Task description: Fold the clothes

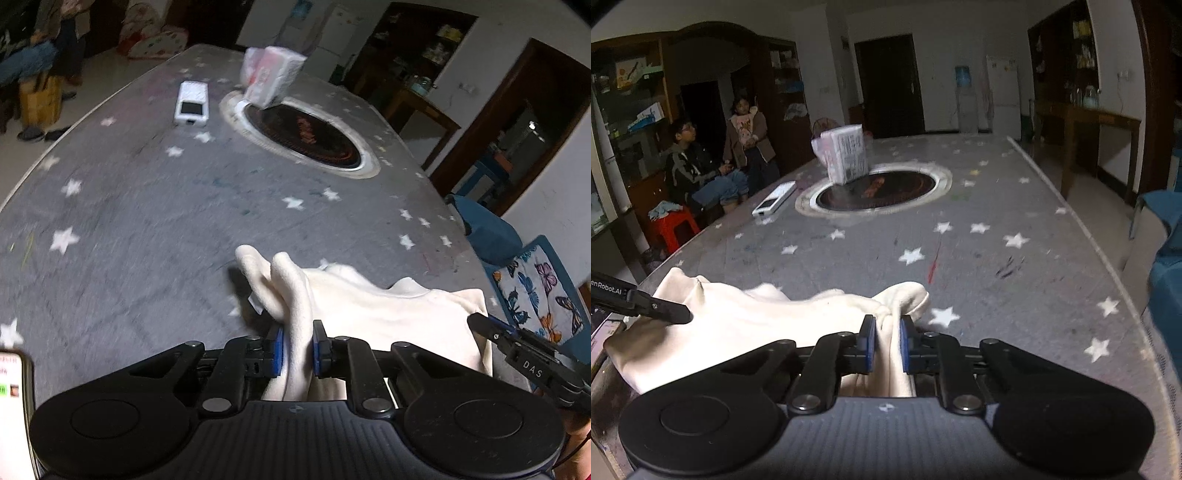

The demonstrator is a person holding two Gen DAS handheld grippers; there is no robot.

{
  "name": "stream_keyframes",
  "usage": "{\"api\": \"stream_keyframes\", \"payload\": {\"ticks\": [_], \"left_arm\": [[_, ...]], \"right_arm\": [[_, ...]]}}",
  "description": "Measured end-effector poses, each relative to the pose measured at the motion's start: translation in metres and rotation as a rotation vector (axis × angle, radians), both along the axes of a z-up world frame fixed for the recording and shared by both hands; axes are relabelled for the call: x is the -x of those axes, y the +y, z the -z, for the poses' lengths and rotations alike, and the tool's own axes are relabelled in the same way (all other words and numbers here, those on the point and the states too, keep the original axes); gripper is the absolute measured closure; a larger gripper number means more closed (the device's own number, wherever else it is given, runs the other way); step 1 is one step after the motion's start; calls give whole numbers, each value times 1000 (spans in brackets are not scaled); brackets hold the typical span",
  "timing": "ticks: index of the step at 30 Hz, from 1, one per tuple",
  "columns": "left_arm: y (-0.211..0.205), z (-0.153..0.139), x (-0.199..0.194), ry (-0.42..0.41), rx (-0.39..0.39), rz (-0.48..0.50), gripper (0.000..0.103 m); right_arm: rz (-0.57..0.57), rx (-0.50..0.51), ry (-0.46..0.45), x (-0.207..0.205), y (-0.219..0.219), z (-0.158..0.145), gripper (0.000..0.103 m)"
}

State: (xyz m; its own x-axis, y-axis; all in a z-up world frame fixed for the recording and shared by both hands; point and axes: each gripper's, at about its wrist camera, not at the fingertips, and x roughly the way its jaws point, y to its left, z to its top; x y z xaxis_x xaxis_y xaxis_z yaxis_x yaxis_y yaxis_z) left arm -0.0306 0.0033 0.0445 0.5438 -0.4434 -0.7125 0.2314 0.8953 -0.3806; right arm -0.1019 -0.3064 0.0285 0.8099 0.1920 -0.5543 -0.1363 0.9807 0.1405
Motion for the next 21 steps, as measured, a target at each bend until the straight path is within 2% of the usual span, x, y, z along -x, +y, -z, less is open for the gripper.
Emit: {"api": "stream_keyframes", "payload": {"ticks": [12,21], "left_arm": [[-67,-21,-10,-64,-46,128,88],[-120,-24,-22,-73,-68,188,88]], "right_arm": [[87,87,-87,8,-38,-36,92],[147,139,-99,0,-75,-44,92]]}}
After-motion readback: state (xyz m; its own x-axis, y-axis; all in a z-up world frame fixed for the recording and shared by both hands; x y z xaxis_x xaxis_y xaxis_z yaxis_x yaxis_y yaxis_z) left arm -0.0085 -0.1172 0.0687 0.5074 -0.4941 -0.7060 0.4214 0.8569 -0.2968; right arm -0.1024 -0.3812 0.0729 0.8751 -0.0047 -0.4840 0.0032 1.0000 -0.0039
